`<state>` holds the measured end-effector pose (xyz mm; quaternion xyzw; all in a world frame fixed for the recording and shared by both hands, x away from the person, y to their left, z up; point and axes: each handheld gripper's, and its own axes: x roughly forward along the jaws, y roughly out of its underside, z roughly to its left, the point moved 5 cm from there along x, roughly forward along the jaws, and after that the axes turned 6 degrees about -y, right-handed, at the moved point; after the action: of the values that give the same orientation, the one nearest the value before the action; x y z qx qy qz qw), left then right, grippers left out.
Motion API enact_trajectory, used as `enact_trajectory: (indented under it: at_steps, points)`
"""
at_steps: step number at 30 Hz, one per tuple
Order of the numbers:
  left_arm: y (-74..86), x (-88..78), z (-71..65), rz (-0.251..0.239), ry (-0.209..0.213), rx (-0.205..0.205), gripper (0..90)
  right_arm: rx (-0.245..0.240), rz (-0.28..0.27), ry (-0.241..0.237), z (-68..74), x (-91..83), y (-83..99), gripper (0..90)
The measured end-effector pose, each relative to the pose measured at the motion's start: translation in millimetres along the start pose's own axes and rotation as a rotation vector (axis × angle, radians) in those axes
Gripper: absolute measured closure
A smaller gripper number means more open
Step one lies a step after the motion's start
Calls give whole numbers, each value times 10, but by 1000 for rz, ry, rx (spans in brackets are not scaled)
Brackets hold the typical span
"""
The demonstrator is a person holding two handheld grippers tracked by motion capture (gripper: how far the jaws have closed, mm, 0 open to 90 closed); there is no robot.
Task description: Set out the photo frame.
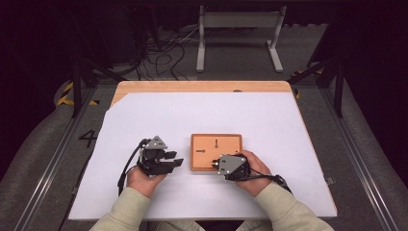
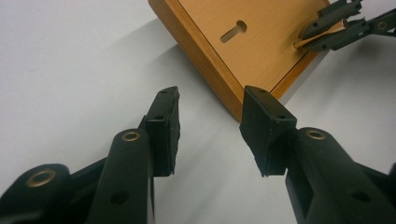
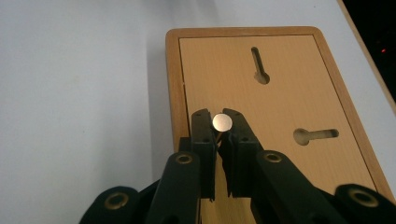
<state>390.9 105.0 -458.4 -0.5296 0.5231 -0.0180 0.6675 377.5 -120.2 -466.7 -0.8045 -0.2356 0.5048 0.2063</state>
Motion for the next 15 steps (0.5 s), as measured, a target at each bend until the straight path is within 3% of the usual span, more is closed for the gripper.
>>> enact_trajectory:
  at_steps: [8, 11, 15]
  points:
    - [-51, -16, -41, -16, 19, -14, 504, -78, 17, 52, 112, -22, 0, 846]
    - [-76, -12, -60, -22, 32, -19, 471, -159, 37, 82, 164, -29, -4, 845]
    - [-100, -8, -82, -26, 40, -28, 430, -202, 53, 103, 175, -37, -4, 845]
